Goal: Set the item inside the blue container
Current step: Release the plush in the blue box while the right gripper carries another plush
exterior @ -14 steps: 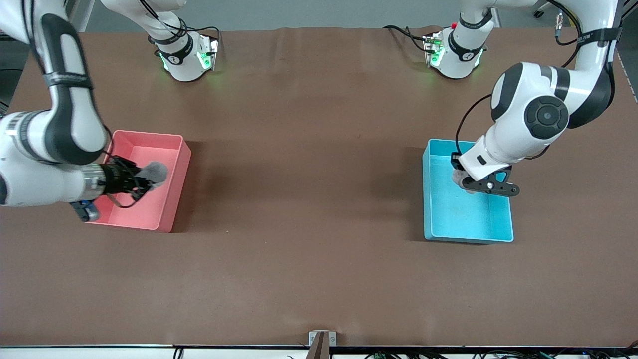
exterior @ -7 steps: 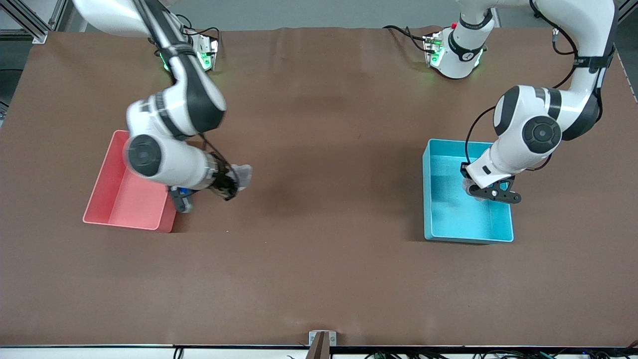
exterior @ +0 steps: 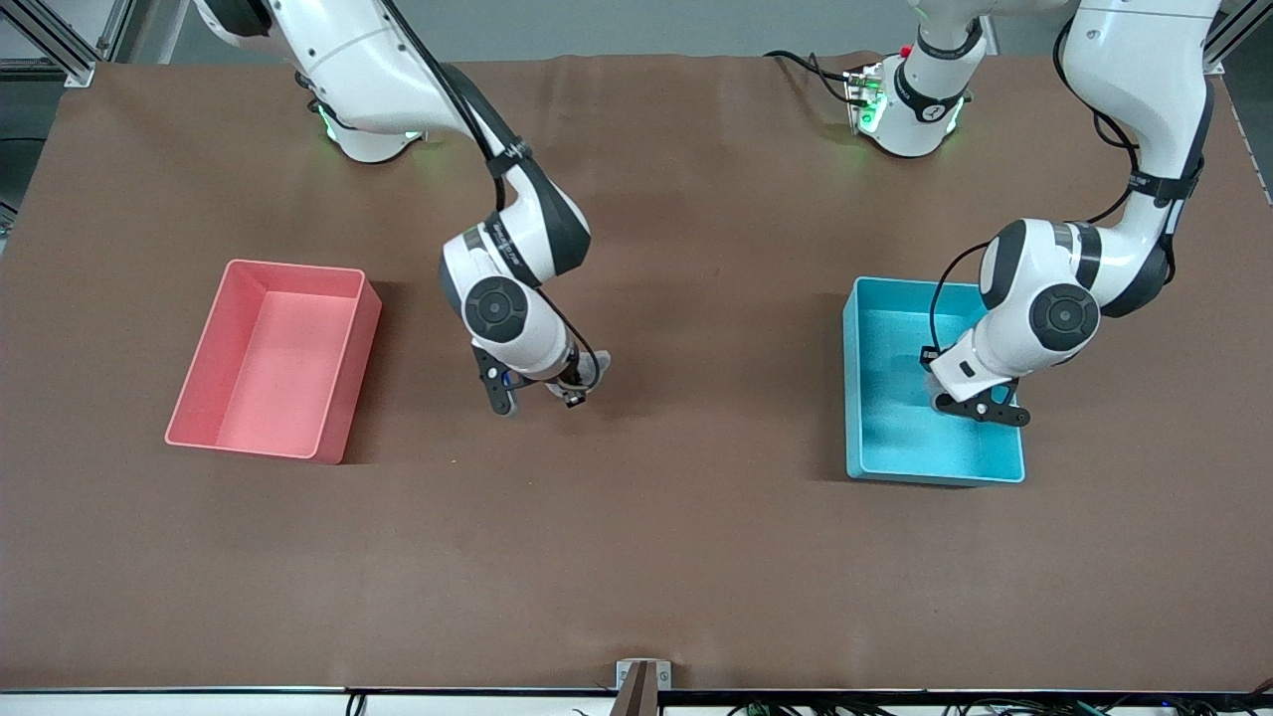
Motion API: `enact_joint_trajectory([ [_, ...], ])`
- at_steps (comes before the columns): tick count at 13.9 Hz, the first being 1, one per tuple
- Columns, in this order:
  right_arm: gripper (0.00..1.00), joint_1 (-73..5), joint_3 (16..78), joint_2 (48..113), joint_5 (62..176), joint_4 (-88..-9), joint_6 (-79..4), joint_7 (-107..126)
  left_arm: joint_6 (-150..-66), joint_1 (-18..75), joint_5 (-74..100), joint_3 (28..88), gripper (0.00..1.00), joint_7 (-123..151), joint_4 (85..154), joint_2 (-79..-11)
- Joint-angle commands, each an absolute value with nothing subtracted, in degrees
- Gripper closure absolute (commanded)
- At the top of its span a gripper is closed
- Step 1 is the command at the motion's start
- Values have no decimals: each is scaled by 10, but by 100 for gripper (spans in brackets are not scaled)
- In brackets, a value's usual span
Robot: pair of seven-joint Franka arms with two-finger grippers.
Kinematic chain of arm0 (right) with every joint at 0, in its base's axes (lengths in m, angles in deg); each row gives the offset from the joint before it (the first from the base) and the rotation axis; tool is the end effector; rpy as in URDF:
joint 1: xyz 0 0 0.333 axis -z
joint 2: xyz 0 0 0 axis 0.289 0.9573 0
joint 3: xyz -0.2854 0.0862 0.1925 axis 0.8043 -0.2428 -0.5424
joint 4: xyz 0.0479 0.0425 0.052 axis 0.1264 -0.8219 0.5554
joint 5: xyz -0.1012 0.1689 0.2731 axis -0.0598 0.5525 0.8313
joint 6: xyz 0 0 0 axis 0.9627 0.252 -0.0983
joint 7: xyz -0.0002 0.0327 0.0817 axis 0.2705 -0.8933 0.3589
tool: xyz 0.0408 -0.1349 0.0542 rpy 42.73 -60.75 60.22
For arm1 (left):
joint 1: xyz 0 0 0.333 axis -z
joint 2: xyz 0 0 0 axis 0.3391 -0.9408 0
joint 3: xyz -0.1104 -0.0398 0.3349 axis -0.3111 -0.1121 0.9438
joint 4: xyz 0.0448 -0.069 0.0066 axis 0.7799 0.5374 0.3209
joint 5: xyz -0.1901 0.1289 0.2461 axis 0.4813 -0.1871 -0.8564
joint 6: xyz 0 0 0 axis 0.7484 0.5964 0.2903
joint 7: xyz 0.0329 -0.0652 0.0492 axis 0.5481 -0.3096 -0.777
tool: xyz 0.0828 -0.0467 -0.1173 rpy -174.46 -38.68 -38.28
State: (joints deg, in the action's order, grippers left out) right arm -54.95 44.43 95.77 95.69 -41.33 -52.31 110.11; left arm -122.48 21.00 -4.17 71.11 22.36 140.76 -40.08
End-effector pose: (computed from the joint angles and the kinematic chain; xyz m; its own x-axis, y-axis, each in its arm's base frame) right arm 0.5409 0.4039 0.2581 0.3605 -0.9213 -0.1456 -0.9291 -0.3685 0.0315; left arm 0.5329 -0.0480 0.2710 0.9589 -0.2307 -0.1651 -0.2427 -0.9685 -0.0564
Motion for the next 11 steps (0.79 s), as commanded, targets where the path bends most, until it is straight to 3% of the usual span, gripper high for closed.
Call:
enact_joint_trajectory([
  [1,94,-562,452,974,950,-402,-544,1113,-1225,208,-54,705,69,227,1403,-400],
  [3,92,-574,452,982,950,-403,-555,1113,-1225,206,-53,705,55,225,1403,-402],
  [5,90,-586,451,984,951,-402,-559,1113,-1222,209,-53,705,20,219,1401,-397],
  [7,83,-596,452,989,950,-402,-567,1112,-1214,209,-53,703,1,222,1398,-381],
  [8,54,-596,451,990,950,-402,-573,1111,-1204,210,-53,703,1,219,1392,-369],
  [9,17,-596,452,990,950,-402,-576,1111,-1187,213,-53,702,1,218,1379,-358],
  [10,0,-596,452,989,949,-402,-577,1109,-1154,211,-53,689,1,219,1367,-346],
  [11,0,-595,452,987,949,-400,-576,1107,-1132,211,-52,680,1,216,1351,-338],
])
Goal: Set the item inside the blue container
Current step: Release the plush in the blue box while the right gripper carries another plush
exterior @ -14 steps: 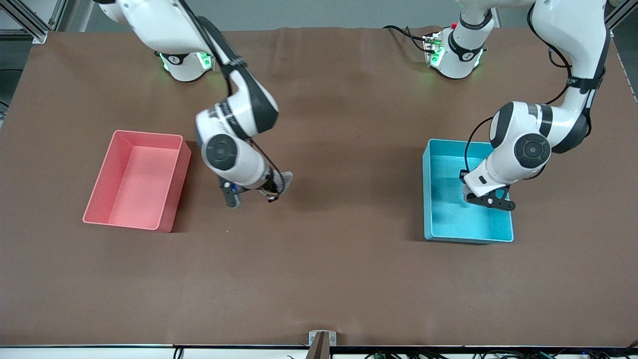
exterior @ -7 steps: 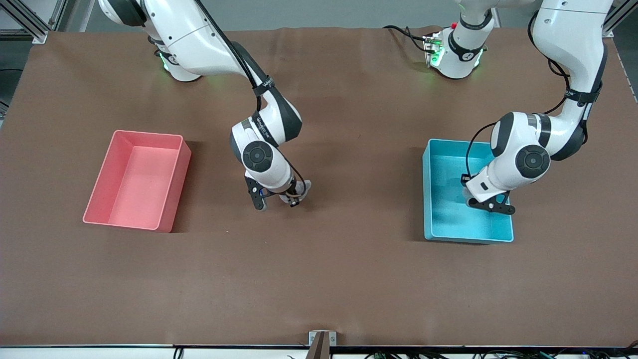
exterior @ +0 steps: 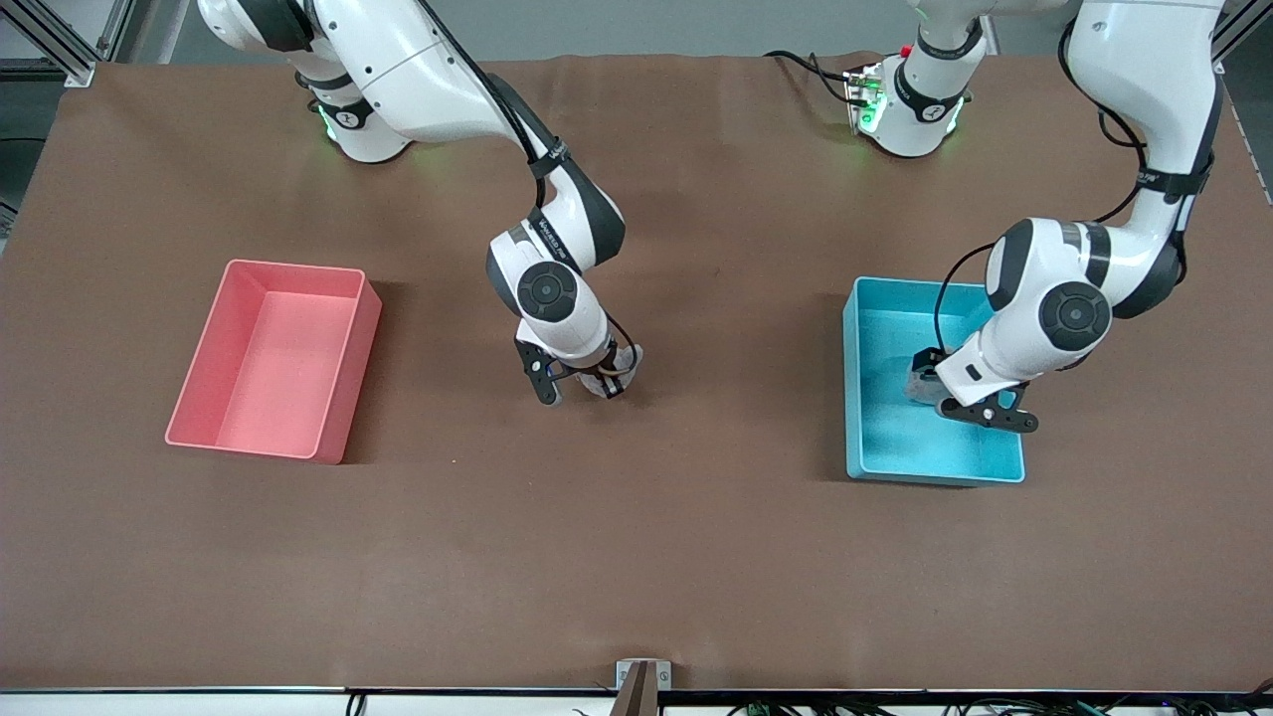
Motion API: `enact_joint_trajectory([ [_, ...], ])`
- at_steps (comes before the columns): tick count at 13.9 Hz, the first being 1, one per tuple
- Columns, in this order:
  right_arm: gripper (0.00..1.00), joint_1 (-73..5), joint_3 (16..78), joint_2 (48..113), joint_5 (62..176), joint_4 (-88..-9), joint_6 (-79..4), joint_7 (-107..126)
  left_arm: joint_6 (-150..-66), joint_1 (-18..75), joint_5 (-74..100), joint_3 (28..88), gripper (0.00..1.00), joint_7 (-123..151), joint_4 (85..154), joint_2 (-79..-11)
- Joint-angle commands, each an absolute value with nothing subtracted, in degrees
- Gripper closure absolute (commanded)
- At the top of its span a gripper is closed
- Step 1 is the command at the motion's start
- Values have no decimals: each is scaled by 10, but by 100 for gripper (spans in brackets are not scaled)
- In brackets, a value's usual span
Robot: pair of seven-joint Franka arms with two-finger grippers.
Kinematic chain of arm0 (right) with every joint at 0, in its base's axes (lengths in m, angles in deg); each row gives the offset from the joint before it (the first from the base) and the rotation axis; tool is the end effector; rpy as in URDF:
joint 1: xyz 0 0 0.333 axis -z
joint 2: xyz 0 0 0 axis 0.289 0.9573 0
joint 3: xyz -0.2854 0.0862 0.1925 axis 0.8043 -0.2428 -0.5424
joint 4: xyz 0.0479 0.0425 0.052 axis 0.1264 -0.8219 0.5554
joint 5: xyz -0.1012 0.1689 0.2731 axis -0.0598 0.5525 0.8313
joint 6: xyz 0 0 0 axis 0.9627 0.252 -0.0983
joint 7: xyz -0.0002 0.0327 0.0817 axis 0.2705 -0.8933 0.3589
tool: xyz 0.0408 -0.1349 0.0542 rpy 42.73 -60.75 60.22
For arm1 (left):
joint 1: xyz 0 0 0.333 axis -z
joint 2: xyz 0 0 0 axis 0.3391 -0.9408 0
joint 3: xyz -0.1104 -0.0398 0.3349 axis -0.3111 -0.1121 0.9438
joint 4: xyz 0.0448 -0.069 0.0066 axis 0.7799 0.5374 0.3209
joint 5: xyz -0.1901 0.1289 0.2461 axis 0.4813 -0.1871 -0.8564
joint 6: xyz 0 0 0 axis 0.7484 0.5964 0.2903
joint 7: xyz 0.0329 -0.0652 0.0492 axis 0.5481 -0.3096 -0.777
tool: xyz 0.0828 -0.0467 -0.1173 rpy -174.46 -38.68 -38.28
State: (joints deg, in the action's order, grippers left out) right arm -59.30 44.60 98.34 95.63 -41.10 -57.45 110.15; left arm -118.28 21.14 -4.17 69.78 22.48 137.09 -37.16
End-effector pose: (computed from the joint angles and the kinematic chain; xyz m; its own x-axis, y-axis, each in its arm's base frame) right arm 0.5201 0.4466 0.2371 0.4228 -0.8954 -0.1394 -0.9052 -0.4245 -0.0185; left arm 0.5443 -0.0604 0.3163 0.9604 -0.2494 -0.1240 -0.2589 -0.9636 -0.0670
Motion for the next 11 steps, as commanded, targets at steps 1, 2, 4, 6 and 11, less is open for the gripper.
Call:
enact_joint_trajectory([
  [1,0,-595,452,985,949,-391,-572,1106,-1115,211,-48,673,0,215,1334,-331],
  [2,0,-591,453,983,949,-379,-569,1104,-1090,211,-44,660,0,209,1317,-326],
  [4,0,-580,454,974,949,-364,-553,1093,-1054,210,-38,625,0,173,1284,-321],
  [6,0,-563,454,967,949,-334,-487,1035,-1032,211,-23,587,0,122,1262,-321],
  [11,0,-474,462,892,950,-323,-301,794,-1037,231,-16,493,0,-41,1214,-358],
])
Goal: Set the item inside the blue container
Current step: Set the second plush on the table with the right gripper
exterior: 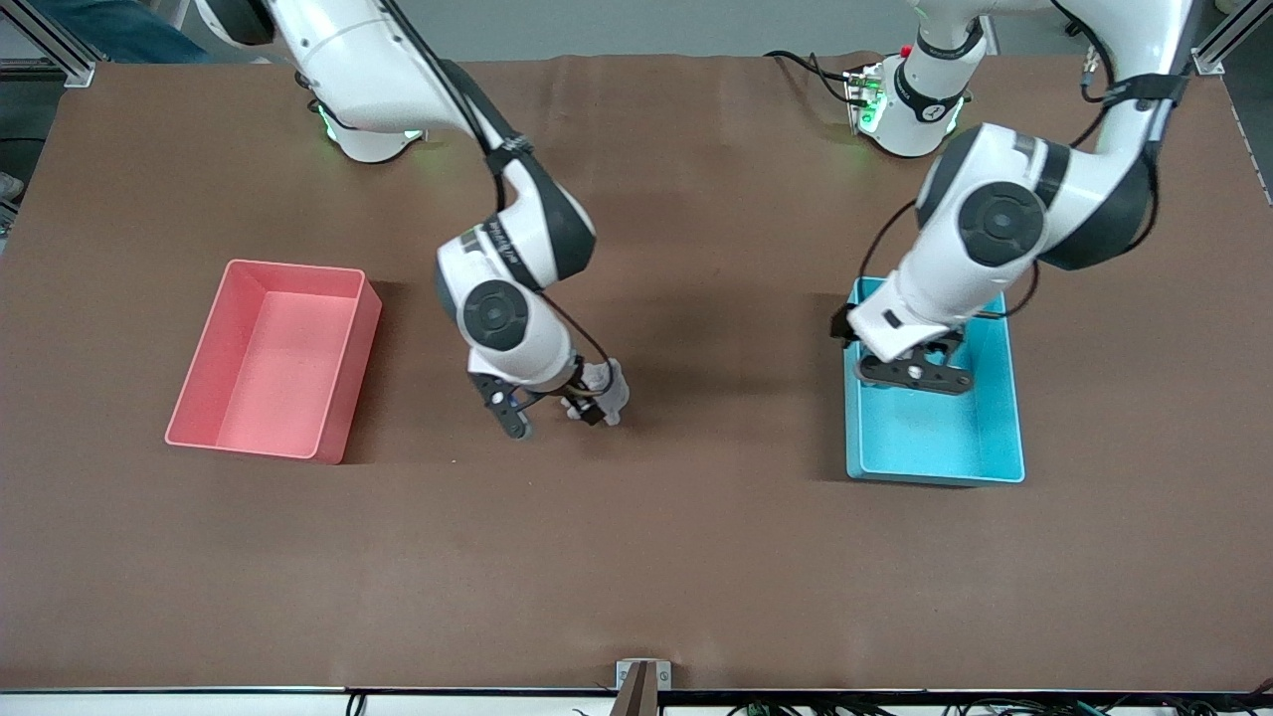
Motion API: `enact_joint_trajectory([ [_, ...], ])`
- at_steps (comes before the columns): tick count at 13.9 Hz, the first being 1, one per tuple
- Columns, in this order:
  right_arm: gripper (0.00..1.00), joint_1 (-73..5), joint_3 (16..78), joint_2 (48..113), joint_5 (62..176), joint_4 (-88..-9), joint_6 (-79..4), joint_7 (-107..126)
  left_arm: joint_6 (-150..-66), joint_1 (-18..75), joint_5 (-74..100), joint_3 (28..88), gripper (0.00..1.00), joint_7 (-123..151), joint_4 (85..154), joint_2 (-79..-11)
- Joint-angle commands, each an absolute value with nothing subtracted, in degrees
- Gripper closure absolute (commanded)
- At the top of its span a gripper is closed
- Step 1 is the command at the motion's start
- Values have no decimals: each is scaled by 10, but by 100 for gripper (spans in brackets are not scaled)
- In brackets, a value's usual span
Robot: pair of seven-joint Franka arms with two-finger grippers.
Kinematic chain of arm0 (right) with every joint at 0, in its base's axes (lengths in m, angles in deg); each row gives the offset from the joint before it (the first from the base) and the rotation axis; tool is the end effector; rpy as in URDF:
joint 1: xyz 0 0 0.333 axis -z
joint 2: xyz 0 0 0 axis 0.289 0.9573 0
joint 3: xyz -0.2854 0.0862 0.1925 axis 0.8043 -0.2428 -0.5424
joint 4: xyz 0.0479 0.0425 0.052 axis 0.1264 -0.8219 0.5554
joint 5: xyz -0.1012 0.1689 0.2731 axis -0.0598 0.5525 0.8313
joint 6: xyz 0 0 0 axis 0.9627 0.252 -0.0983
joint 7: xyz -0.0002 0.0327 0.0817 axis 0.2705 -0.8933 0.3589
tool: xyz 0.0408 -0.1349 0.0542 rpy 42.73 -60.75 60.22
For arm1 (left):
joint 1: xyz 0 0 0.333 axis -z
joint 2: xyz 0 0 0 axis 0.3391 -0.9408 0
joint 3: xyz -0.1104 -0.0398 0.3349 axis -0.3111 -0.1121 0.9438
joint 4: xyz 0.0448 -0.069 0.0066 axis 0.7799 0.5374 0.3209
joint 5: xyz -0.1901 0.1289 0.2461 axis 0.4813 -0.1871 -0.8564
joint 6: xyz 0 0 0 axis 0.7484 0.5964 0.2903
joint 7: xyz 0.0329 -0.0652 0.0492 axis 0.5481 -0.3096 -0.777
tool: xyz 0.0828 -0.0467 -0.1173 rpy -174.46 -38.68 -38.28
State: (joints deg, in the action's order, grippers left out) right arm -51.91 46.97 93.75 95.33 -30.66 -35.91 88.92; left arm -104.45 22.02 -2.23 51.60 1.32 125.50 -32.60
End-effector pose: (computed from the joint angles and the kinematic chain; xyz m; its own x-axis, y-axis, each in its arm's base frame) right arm 0.5752 0.3682 0.3339 0.6389 -0.7518 -0.1629 -0.7581 -0.6513 0.0329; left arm 0.5142 -0.2283 0.4299 0.9843 -0.1681 -0.0542 -0.1696 -0.9852 -0.0241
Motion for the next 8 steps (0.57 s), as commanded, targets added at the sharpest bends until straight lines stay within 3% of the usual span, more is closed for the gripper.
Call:
enact_joint_trajectory([
  [1,0,-450,462,876,949,-326,-275,733,-1040,252,-17,490,0,-78,1199,-371],
  [5,0,-341,463,844,949,-328,-184,490,-1071,327,-18,489,0,-215,1116,-450],
  [8,0,-286,463,822,907,-350,-167,355,-1128,373,-20,490,0,-277,1089,-499],
])
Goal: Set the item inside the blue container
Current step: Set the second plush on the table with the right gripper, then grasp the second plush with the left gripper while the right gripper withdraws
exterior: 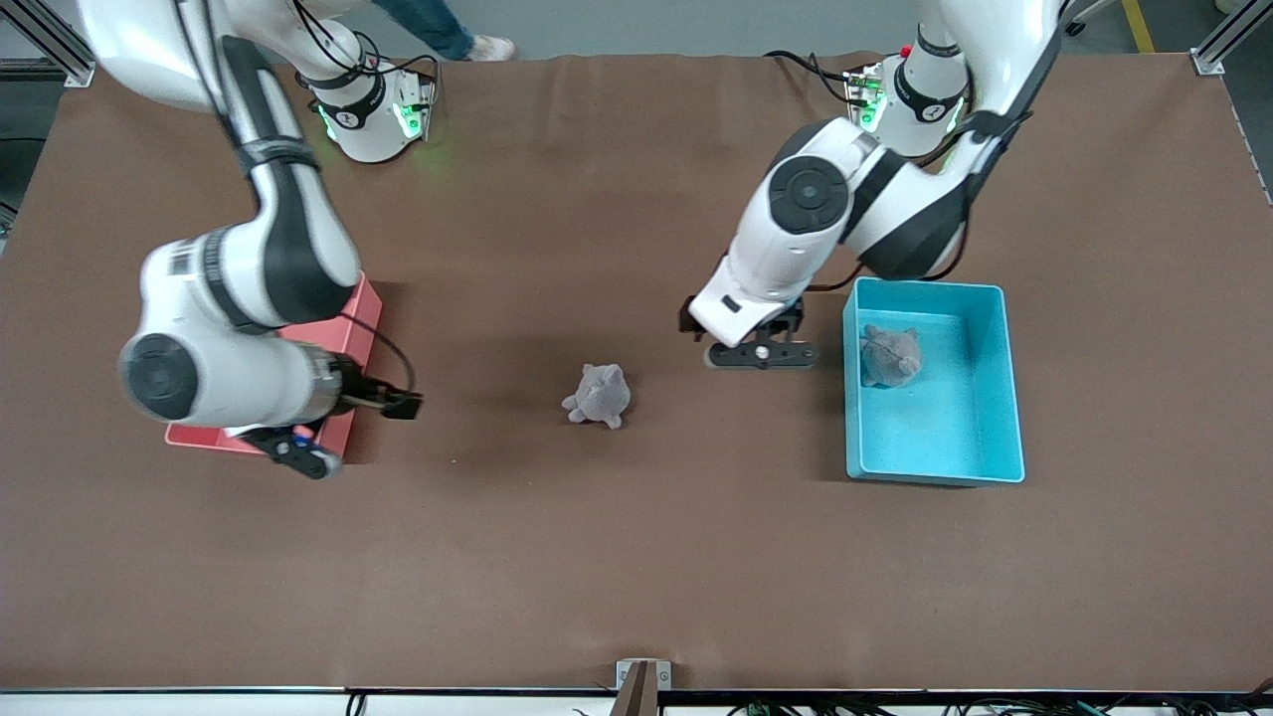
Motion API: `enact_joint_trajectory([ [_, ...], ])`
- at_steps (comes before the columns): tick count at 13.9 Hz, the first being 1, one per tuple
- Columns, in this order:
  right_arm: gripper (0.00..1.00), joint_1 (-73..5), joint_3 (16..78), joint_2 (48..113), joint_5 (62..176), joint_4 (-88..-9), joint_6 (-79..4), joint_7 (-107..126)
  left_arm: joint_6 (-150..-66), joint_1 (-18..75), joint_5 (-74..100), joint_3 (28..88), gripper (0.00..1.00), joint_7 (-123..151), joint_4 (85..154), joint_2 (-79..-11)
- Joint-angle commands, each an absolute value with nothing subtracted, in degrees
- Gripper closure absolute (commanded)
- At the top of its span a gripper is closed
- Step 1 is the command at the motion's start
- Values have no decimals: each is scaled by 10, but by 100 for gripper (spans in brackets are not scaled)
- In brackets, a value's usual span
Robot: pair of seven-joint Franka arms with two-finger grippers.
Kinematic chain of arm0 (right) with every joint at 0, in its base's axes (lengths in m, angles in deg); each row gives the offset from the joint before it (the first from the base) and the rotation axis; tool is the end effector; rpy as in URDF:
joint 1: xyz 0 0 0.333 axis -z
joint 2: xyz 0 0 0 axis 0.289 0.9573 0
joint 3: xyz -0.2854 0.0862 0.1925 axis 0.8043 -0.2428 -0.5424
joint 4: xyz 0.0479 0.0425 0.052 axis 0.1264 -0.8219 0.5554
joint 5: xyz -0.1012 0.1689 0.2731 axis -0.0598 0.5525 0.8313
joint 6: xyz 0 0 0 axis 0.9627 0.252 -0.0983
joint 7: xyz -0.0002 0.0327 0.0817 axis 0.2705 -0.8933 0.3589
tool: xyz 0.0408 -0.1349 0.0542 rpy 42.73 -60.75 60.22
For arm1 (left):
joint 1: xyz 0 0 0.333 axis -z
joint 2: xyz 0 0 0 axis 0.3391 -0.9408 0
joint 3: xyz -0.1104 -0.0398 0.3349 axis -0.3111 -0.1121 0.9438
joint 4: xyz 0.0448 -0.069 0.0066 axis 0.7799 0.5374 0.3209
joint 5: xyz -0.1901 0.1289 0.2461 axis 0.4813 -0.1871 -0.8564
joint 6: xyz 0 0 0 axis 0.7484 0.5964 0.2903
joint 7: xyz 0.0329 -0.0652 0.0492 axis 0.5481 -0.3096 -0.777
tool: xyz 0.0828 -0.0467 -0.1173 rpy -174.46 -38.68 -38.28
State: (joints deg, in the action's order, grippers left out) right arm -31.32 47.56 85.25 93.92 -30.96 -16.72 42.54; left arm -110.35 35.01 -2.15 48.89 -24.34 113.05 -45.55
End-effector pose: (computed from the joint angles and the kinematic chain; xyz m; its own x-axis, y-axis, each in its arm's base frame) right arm 0.6079 0.1311 0.4084 0.8875 -0.3507 -0.2989 -0.3696 -0.9292 -0.0071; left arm 0.5101 -0.3940 0.4056 0.9988 0.0401 -0.0273 0.0431 -0.9920 0.1186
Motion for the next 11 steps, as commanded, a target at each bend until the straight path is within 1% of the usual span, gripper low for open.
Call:
enact_joint_trajectory([
  [1,0,-277,463,812,880,-364,-168,324,-1157,379,-19,490,0,-295,1088,-509],
  [4,0,-253,463,781,840,-394,-168,265,-1257,399,-17,490,1,-373,1088,-545],
  [6,0,-229,463,768,834,-396,-166,216,-1305,417,-18,491,0,-401,1083,-569],
  [9,0,-184,463,752,834,-390,-166,150,-1359,438,-19,493,1,-400,1059,-610],
  [11,0,-164,463,739,834,-385,-162,147,-1375,460,-22,509,1,-399,1044,-627],
])
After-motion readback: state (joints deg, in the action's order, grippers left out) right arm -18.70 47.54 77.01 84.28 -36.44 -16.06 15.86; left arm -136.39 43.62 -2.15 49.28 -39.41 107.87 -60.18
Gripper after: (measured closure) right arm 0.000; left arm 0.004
